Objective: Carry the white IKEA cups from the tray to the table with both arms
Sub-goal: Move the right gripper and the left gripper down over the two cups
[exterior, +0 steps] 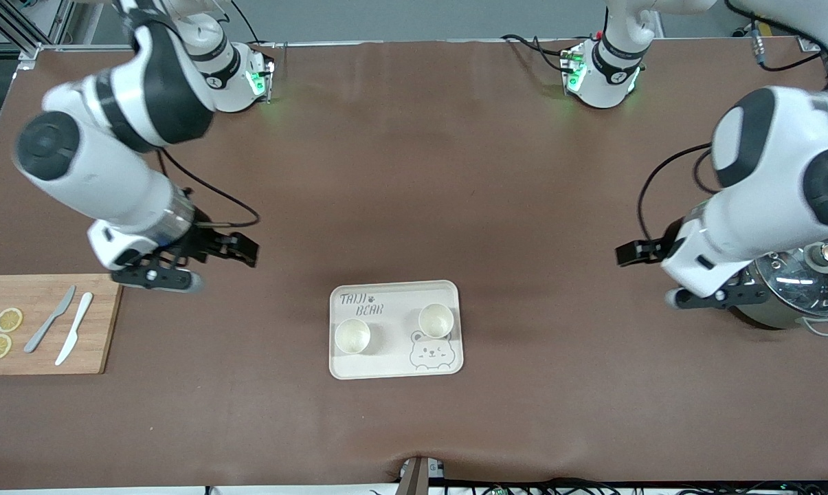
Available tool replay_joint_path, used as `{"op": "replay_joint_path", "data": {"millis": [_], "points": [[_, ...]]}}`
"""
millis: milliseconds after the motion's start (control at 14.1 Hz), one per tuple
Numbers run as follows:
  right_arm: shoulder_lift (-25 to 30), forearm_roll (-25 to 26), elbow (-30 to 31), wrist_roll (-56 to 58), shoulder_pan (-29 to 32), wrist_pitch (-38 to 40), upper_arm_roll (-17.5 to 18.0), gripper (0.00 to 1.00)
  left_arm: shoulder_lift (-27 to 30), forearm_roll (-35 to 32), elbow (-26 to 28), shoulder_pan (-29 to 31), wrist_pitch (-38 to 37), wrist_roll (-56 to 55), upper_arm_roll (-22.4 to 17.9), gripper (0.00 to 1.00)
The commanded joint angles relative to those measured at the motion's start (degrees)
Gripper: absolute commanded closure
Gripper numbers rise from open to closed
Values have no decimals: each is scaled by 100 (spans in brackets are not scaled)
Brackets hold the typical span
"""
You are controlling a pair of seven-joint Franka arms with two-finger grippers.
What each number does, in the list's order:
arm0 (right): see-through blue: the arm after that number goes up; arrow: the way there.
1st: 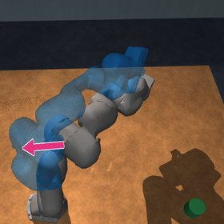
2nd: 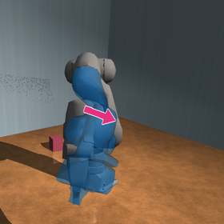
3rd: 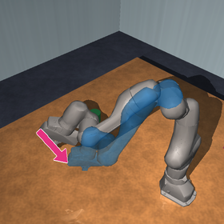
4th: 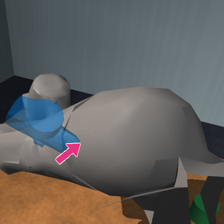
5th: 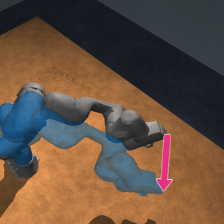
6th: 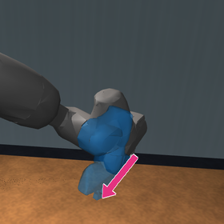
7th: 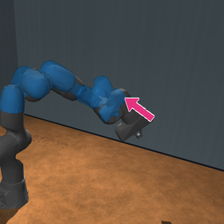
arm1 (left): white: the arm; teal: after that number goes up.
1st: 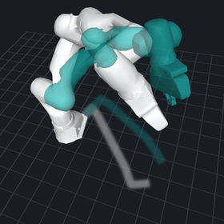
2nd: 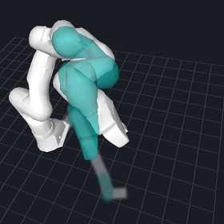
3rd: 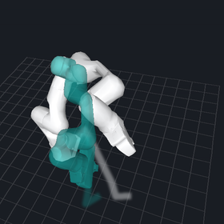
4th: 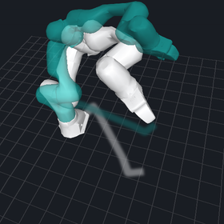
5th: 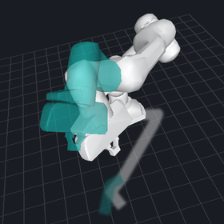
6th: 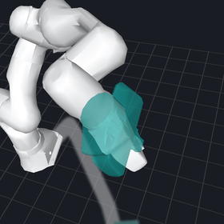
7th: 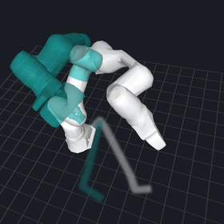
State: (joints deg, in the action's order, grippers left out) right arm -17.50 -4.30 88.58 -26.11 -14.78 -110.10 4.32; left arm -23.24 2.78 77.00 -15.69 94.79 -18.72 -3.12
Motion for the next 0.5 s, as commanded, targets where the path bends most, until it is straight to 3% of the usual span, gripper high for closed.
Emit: {"op": "replay_joint_path", "data": {"millis": [0, 426], "points": [[-481, 44, -227, -446, -305, -449, -45, 0, -372, 109, -141, -354, 626, -937, -13, 0], [-1377, 79, -227, -615, -517, -1697, -63, 0, -1269, 100, -361, -1049, 2200, -2678, -31, 0]]}}
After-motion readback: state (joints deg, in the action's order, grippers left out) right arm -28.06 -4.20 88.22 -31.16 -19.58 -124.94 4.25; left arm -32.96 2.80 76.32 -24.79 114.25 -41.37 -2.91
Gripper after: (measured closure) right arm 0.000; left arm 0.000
